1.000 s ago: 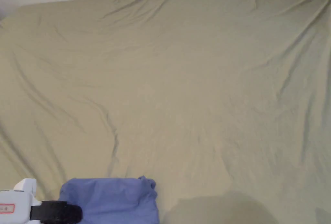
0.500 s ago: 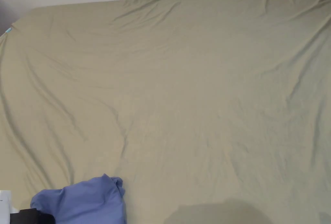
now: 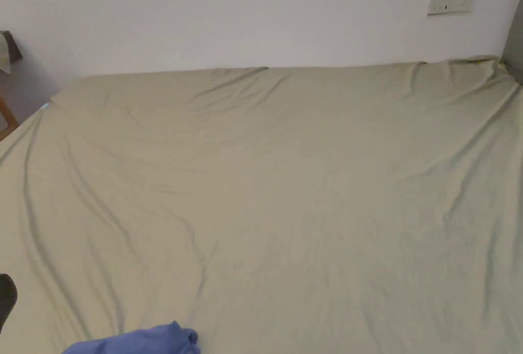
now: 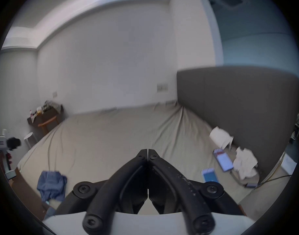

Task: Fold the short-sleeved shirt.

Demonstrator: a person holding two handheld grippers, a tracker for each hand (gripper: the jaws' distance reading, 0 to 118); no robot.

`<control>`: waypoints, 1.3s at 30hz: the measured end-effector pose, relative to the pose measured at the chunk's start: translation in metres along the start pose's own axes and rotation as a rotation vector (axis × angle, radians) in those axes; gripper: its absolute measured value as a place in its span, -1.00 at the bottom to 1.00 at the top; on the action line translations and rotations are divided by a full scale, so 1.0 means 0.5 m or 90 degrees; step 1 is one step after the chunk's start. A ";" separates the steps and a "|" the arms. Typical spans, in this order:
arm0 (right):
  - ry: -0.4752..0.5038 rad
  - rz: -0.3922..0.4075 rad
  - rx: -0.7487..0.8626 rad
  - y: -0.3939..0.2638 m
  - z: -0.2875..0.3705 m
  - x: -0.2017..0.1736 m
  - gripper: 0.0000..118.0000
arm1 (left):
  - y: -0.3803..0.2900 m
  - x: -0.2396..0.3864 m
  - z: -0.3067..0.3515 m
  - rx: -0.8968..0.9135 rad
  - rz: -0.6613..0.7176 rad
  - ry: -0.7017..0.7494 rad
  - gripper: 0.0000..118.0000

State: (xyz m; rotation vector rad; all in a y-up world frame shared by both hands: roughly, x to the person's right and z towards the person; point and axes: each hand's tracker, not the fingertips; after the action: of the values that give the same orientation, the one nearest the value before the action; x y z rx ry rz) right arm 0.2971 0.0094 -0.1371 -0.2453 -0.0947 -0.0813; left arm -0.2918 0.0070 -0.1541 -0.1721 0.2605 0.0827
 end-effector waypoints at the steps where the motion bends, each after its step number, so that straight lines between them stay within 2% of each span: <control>1: -0.002 -0.006 0.034 0.016 0.024 0.000 -0.99 | 0.019 0.031 0.054 0.072 -0.002 -0.017 1.00; 3: -0.014 -0.012 0.080 0.040 0.068 0.000 -0.99 | 0.055 0.090 0.127 0.130 -0.007 0.025 1.00; 5: -0.032 -0.004 0.134 0.039 0.113 0.018 -0.99 | 0.079 0.130 0.188 0.172 -0.019 0.010 1.00; 7: -0.059 0.015 0.156 0.036 0.149 0.031 -0.99 | 0.103 0.157 0.228 0.162 -0.027 0.022 1.00; 11: -0.078 0.023 0.165 0.017 0.191 0.047 -0.99 | 0.104 0.171 0.262 0.175 -0.103 0.060 1.00; 20: -0.091 0.011 0.130 -0.031 0.177 0.081 -0.99 | 0.066 0.151 0.228 0.113 -0.072 0.021 1.00; 39: -0.080 0.016 0.116 -0.020 0.154 0.053 -0.99 | 0.048 0.123 0.199 0.077 -0.059 0.021 1.00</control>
State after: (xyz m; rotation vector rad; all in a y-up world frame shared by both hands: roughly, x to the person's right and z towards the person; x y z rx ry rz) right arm 0.3162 0.0169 -0.0575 -0.0689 -0.2228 -0.0326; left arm -0.2103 0.0523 -0.0794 -0.0650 0.2897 -0.0287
